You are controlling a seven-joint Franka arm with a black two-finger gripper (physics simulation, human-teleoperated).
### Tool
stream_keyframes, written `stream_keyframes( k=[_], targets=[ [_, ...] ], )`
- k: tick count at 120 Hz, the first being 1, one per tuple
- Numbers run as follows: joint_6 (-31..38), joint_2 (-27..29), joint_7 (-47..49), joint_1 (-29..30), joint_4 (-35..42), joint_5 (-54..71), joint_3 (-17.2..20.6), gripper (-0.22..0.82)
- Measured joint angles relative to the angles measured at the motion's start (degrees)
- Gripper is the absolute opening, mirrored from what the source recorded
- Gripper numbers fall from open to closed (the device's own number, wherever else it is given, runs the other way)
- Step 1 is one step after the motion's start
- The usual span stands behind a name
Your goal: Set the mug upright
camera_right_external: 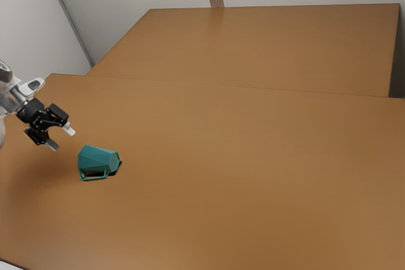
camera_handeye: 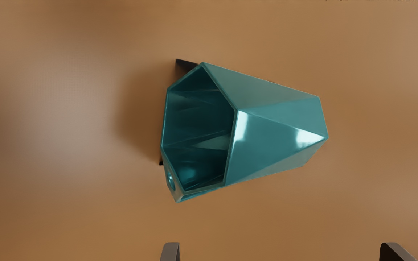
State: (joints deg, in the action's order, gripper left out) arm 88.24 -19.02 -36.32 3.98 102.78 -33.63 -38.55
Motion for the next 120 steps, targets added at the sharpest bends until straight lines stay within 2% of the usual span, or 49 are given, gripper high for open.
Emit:
stream_keyframes(
  k=[55,107,120],
  targets=[
    [5.8,-6.0,-14.5,0.1,0.0,-7.2,0.1,0.60],
    [6.8,-6.7,-21.1,-0.7,3.1,-13.2,0.7,0.60],
    [6.9,-5.5,-22.0,-0.8,5.1,-13.5,0.7,0.60]
  ],
)
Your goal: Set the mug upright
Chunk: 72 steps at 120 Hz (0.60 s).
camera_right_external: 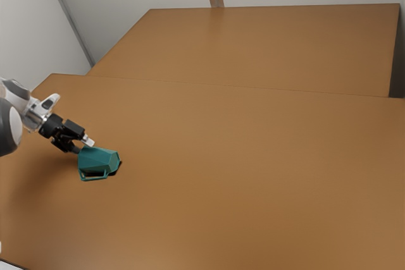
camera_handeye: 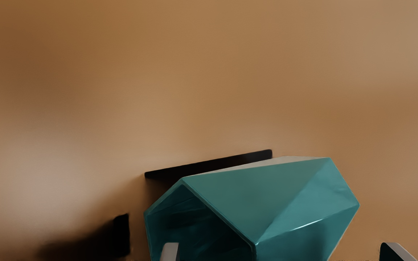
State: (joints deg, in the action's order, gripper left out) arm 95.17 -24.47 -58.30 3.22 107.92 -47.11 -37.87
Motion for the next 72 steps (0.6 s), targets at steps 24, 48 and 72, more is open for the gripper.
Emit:
stream_keyframes(
  k=[24,48,72],
  targets=[
    [0.5,1.7,-1.2,0.0,2.1,0.1,0.0,0.60],
    [0.8,1.7,-1.7,-0.2,2.8,-0.2,0.3,0.60],
    [1.3,1.7,-2.0,-0.2,3.1,-0.4,1.3,0.60]
  ],
)
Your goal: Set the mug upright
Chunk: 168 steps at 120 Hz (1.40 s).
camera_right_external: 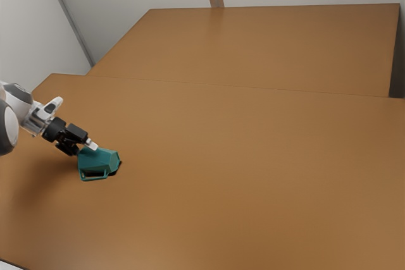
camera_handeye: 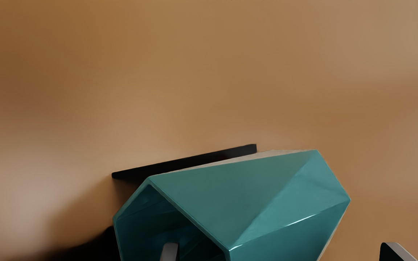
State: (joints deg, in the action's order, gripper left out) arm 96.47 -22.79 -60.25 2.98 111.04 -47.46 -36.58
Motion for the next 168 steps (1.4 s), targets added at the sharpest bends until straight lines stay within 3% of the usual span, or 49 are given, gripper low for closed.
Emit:
stream_keyframes(
  k=[27,60,93,129,148,156,168],
  targets=[
    [0.0,0.0,0.0,0.1,1.9,-1.9,0.1,0.54],
    [-0.3,0.5,0.0,0.2,2.9,-3.4,0.1,0.22],
    [-0.5,1.5,0.2,0.3,4.0,-5.0,0.1,-0.03],
    [-0.9,6.9,1.2,-2.4,3.9,-4.6,0.2,-0.15],
    [0.3,14.1,3.2,-8.5,3.7,2.4,0.3,-0.17],
    [1.6,17.7,4.8,-10.9,3.7,7.9,2.7,-0.18],
    [5.2,20.6,7.9,-11.5,3.4,17.9,10.3,-0.18]
  ],
)
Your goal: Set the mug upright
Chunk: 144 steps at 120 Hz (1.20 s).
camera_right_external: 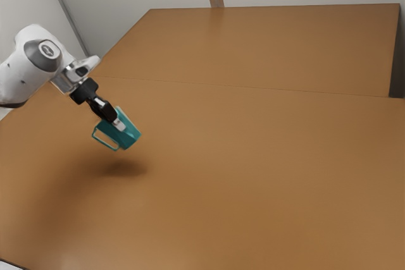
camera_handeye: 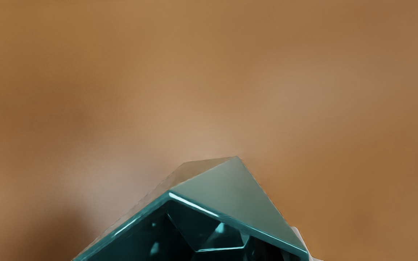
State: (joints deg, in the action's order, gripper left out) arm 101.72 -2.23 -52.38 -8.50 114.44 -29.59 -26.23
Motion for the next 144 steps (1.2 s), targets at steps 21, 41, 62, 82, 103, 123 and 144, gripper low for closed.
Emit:
stream_keyframes(
  k=[21,41,62,82,103,123,144],
  targets=[
    [7.8,1.2,6.9,-1.0,-0.1,17.2,12.5,-0.18],
    [15.1,-0.9,12.5,-2.4,0.2,24.3,16.7,-0.18],
    [19.6,3.4,17.9,5.7,5.1,29.6,16.9,-0.18],
    [21.8,8.1,23.6,5.6,9.6,35.0,19.9,-0.18],
    [23.2,10.8,29.3,2.7,14.7,38.4,21.4,-0.18],
    [24.8,10.7,33.5,2.9,17.4,39.4,21.5,-0.18],
    [27.7,8.5,36.9,2.7,17.6,39.6,21.5,-0.18]
  ],
)
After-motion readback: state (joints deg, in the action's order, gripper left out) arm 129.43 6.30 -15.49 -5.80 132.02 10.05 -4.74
